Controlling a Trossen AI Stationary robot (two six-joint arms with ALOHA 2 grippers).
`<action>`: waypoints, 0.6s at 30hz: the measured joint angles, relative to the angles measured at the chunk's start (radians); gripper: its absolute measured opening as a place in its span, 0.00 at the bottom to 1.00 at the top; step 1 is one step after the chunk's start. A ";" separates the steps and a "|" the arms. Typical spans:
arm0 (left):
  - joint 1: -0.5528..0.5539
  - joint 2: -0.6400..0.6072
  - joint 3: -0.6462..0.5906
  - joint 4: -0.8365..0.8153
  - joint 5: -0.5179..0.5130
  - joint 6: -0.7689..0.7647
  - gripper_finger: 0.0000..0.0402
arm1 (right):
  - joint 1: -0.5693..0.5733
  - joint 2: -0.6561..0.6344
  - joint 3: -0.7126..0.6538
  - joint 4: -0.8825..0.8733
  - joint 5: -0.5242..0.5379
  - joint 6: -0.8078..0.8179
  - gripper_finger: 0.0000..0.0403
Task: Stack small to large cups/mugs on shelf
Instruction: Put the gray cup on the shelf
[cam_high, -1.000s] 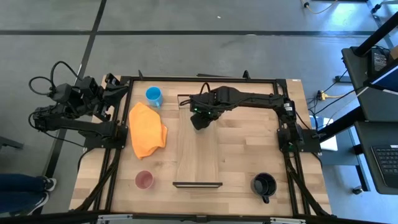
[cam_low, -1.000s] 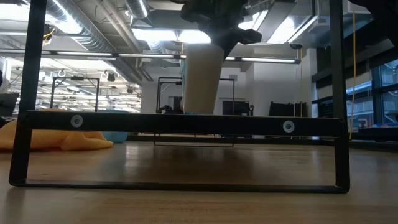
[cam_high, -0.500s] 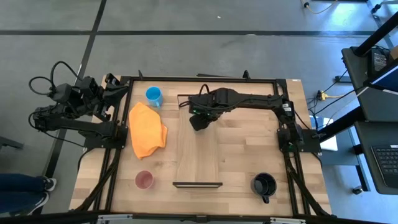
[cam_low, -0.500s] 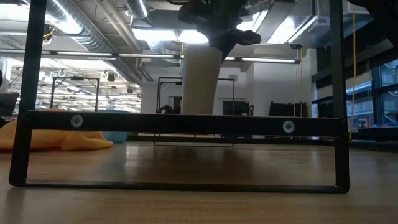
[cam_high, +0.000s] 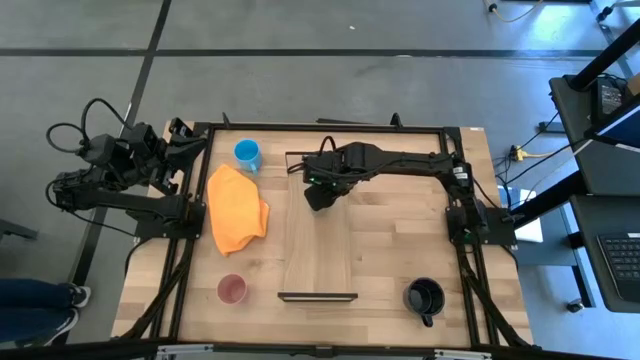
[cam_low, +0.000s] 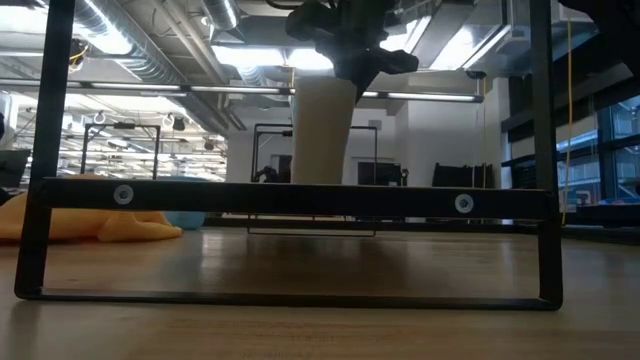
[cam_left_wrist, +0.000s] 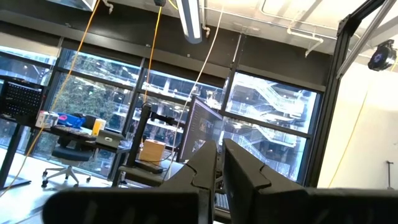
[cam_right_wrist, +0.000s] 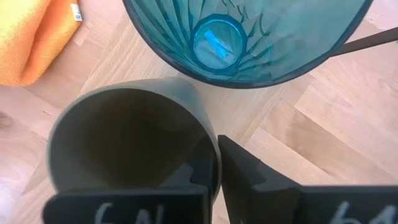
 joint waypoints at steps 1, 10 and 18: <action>0.000 0.000 0.000 0.000 0.000 0.000 0.06 | 0.000 0.000 0.000 0.000 0.000 0.000 0.05; 0.000 0.000 0.000 0.000 0.000 0.000 0.06 | 0.002 0.000 0.000 0.000 0.014 0.001 0.05; 0.000 0.000 0.000 0.000 0.000 0.000 0.06 | 0.002 0.000 0.000 0.002 0.027 0.007 0.17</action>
